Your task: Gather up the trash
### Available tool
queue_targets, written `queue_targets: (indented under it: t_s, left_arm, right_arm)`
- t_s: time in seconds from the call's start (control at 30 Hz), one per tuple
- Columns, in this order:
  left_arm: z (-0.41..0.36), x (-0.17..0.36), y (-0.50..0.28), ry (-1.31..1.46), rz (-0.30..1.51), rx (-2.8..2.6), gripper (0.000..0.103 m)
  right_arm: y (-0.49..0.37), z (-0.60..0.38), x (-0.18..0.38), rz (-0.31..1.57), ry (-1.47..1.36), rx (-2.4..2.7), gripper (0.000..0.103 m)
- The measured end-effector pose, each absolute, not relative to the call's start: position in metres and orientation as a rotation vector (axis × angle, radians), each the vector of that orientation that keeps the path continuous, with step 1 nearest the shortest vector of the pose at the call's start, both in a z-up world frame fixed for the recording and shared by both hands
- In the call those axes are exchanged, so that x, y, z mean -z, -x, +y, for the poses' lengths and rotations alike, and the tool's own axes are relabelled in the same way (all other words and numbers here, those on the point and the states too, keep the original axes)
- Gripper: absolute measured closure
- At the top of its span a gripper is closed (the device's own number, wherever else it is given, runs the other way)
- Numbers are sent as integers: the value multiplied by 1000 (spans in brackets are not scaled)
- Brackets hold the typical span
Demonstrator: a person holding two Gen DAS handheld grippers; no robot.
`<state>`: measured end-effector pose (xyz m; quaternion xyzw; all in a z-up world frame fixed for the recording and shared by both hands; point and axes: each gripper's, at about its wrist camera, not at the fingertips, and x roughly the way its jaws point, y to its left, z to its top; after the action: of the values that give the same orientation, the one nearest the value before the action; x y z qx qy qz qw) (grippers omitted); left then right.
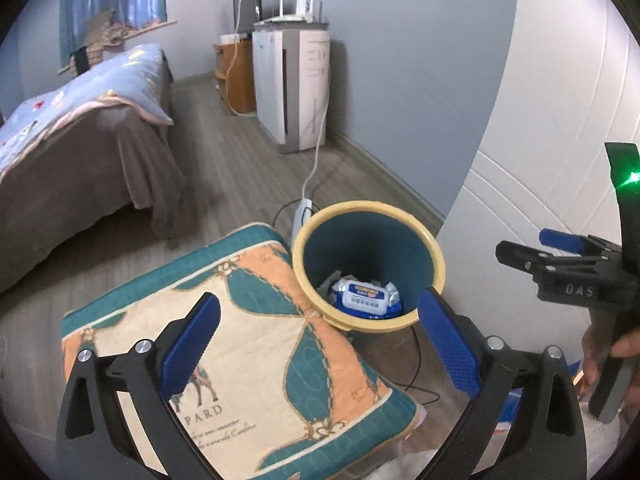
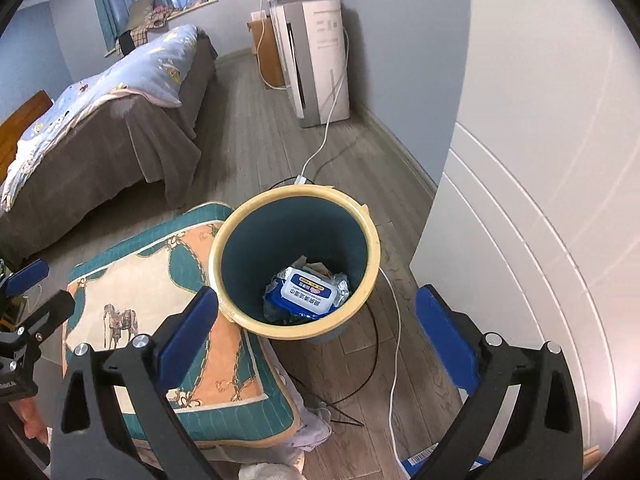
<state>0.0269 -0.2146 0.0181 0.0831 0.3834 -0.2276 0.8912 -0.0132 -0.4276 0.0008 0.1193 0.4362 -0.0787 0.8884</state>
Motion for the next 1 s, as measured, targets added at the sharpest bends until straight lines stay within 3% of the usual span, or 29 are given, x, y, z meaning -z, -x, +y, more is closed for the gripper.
queue_targets:
  t_s: [0.43,1.0]
  left_arm:
    - [-211,22,-40,-227,836,433,5]
    - [-203,24,-45,-228,853,429,5]
  right_arm:
    - [14,-435,11,944,-314,177,6]
    - [13,-424,6,933,-247,198,6]
